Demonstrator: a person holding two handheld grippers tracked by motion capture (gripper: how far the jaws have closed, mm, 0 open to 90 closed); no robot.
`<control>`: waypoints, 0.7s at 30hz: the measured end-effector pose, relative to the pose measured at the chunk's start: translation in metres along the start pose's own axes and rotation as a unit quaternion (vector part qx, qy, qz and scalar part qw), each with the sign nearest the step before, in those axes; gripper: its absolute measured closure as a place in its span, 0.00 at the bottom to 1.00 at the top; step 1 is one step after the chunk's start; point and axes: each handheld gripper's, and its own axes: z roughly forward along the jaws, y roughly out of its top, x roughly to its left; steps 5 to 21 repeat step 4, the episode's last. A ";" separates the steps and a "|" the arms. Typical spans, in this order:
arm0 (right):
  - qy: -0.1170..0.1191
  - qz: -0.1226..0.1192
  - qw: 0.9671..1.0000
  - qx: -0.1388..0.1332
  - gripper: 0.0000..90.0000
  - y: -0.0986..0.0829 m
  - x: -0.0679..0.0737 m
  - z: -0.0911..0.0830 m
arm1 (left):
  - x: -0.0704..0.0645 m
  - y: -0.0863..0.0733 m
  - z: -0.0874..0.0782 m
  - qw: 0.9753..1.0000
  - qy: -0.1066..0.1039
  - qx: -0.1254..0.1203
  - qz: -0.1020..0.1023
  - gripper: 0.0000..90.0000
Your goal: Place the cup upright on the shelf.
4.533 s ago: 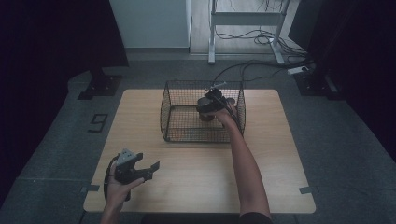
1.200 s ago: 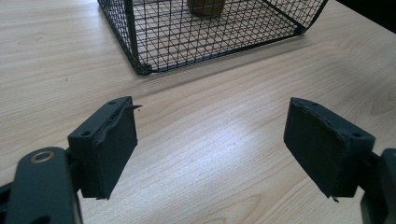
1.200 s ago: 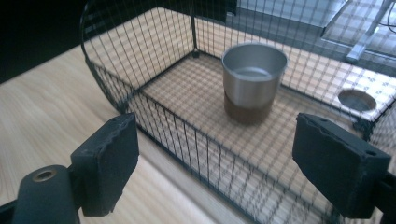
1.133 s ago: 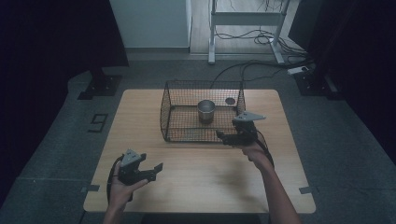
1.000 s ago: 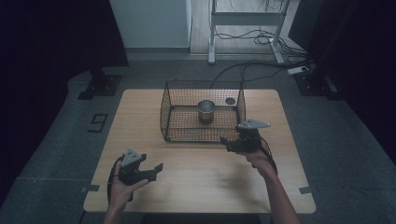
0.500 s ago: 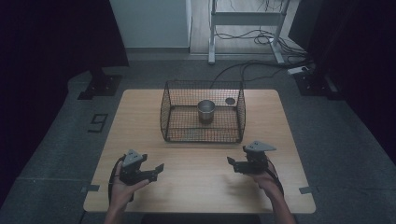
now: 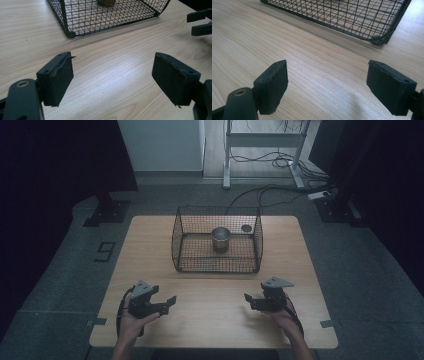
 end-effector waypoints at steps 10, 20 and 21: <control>-0.001 0.000 1.000 0.002 0.19 -0.001 0.000 0.002 | 0.000 0.000 0.000 1.000 0.001 0.000 -0.001 0.20; -0.001 0.000 1.000 0.002 0.19 -0.001 0.000 0.002 | 0.000 0.000 0.000 1.000 0.001 0.000 -0.001 0.20; -0.001 0.000 1.000 0.002 0.19 -0.001 0.000 0.002 | 0.000 0.000 0.000 1.000 0.001 0.000 -0.001 0.20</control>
